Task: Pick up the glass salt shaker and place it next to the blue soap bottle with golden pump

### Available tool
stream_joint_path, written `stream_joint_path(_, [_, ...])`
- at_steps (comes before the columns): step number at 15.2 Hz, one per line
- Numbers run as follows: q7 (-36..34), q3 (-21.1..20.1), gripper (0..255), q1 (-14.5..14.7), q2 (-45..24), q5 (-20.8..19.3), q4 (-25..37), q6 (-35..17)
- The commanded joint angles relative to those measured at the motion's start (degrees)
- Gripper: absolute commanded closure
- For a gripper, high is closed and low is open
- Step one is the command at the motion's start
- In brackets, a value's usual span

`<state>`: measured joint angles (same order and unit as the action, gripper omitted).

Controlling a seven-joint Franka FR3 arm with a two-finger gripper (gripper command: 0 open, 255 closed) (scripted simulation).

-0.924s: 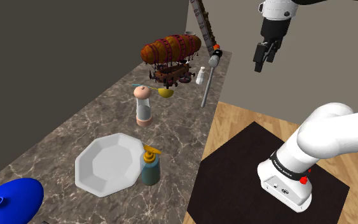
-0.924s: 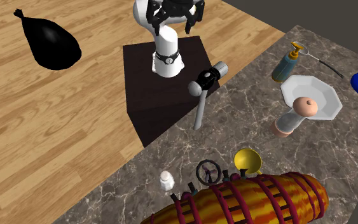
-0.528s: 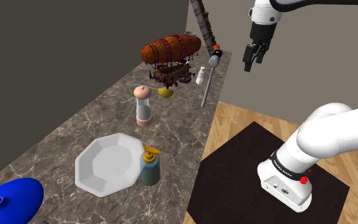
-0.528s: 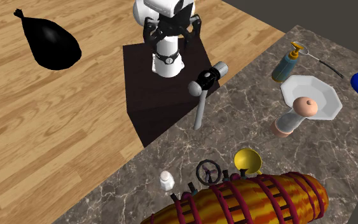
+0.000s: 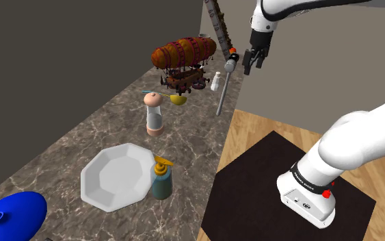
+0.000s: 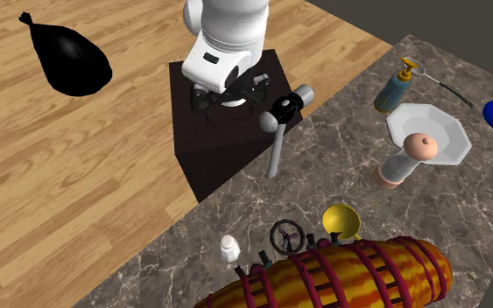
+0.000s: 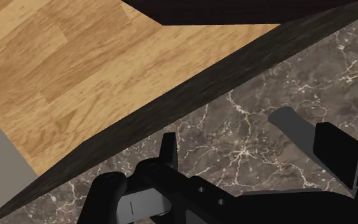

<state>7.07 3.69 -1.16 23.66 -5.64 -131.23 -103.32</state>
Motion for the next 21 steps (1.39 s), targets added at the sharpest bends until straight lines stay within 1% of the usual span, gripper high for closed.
stream_joint_path(1, [1.0,1.0,0,-0.1,-4.2,0.7,2.0,-2.8])
stream_joint_path(6, [3.9,3.0,0,-0.4,-14.6,3.3,8.2,-8.2])
stream_joint_path(10, [6.6,4.2,0,-0.9,-23.2,6.3,14.6,-11.2])
stream_joint_path(14, [9.3,4.7,0,-1.7,-31.9,9.7,22.2,-12.8])
stream_joint_path(18, [11.7,4.6,0,-3.2,-40.9,13.2,31.3,-13.1])
stream_joint_path(21, [11.8,4.4,0,-3.2,-41.7,13.4,30.1,-15.1])
